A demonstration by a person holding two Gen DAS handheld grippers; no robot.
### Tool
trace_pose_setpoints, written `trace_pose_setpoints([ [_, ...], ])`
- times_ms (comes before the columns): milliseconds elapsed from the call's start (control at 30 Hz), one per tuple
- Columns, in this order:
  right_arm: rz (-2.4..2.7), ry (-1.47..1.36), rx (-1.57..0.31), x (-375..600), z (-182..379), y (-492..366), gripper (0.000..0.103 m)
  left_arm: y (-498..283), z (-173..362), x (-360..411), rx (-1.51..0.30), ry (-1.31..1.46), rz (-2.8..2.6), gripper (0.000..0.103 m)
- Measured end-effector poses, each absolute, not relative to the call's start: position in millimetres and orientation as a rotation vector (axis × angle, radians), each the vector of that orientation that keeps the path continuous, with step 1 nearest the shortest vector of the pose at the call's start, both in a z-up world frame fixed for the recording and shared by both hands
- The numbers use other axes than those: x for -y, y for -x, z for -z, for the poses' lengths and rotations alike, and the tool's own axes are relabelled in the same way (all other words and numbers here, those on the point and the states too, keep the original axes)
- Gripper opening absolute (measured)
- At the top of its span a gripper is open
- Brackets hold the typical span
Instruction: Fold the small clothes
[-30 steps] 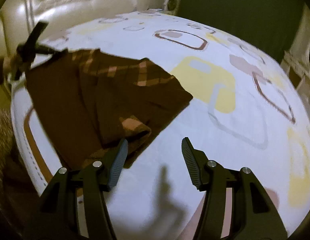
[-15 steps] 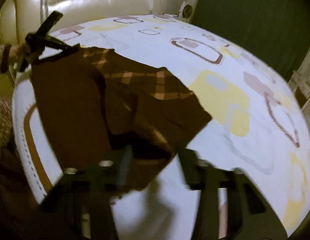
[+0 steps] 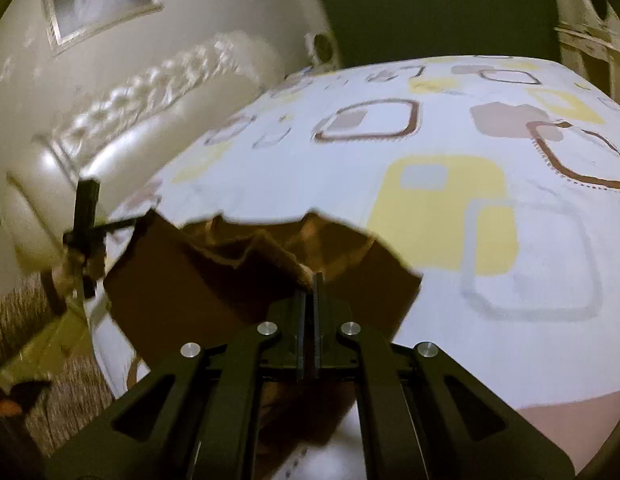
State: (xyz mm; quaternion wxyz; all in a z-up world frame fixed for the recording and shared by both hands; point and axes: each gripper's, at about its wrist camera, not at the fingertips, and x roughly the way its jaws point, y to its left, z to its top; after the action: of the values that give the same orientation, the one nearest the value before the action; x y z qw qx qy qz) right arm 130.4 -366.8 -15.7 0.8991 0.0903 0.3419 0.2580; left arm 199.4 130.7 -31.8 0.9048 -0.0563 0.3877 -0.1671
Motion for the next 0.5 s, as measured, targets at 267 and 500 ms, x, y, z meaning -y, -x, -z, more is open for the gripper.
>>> trace_pose_setpoints([
  [267, -0.458, -0.259, -0.754, 366, 39, -186, 0.002, -249, 53, -118, -0.872, 0.055, 0.231, 0.005],
  [500, -0.386, -0.325, -0.86, 365, 81, -218, 0.002, -269, 83, -112, -0.958, 0.02, 0.17, 0.005],
])
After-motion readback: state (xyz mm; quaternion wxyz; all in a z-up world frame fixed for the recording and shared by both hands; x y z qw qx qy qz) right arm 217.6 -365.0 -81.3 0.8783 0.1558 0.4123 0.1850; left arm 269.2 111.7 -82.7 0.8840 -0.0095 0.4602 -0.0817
